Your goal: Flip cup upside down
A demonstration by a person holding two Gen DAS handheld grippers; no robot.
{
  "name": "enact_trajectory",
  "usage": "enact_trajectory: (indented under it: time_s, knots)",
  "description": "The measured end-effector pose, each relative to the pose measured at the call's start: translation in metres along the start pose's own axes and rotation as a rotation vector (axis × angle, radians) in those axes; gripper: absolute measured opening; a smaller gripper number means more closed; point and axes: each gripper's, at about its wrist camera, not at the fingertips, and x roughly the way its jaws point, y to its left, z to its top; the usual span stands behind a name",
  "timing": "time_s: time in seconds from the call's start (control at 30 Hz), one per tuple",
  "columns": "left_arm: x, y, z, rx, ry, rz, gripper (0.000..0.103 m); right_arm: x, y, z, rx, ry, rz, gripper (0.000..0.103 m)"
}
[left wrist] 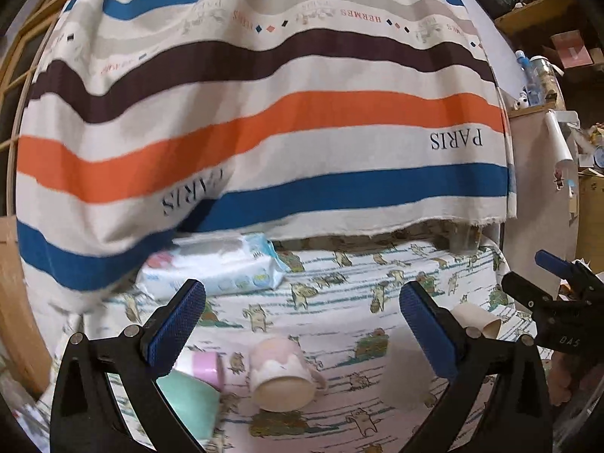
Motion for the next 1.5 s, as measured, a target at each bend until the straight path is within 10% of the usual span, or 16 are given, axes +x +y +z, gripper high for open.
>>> enact_trajectory:
  time_s: [0.63, 0.87, 1.5]
  knots:
    - [0.042, -0.02, -0.072, -0.016, 0.1, 0.002, 0.102, 0.028, -0.003, -0.051, 0.001, 0.059, -0.018, 0.102]
    - [0.066, -0.015, -0.085, -0.039, 0.219, 0.029, 0.102, 0.054, 0.001, -0.065, 0.004, 0.245, 0.016, 0.102]
    - [0.064, -0.014, -0.086, -0.037, 0.209, 0.035, 0.102, 0.056, -0.001, -0.067, 0.004, 0.251, 0.001, 0.102]
